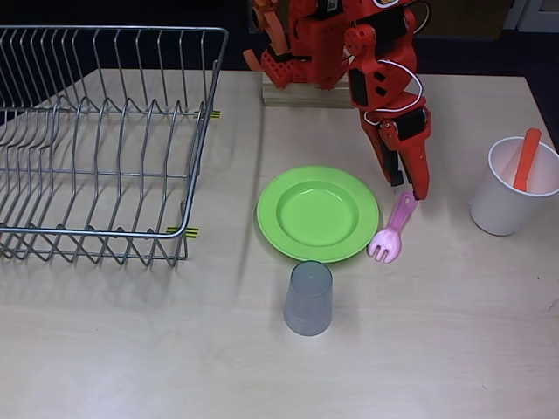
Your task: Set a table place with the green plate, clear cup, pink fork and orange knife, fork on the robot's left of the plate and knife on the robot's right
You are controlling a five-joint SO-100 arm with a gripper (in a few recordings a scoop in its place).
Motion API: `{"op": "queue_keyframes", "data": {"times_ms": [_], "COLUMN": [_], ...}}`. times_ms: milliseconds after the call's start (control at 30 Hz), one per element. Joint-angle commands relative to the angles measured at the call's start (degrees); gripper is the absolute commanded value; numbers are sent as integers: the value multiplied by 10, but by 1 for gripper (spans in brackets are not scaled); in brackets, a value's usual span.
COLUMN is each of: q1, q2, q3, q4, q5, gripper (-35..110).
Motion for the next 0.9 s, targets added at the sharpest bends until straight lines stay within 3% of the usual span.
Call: {"op": "queue_keyframes", "data": {"times_ms": [0,100,267,400,533,733,867], "q1": [-4,-4,-11,-10,-33,-120,-159], "q2": [4,13,105,206,279,239,156], "q3": [2,-14,-83,-127,-171,-267,-342], "q4": [15,40,181,302,406,461,441], "q5": [-2,-16,-66,-31,170,583,715], "gripper": [37,36,14,2,0,0,0]}}
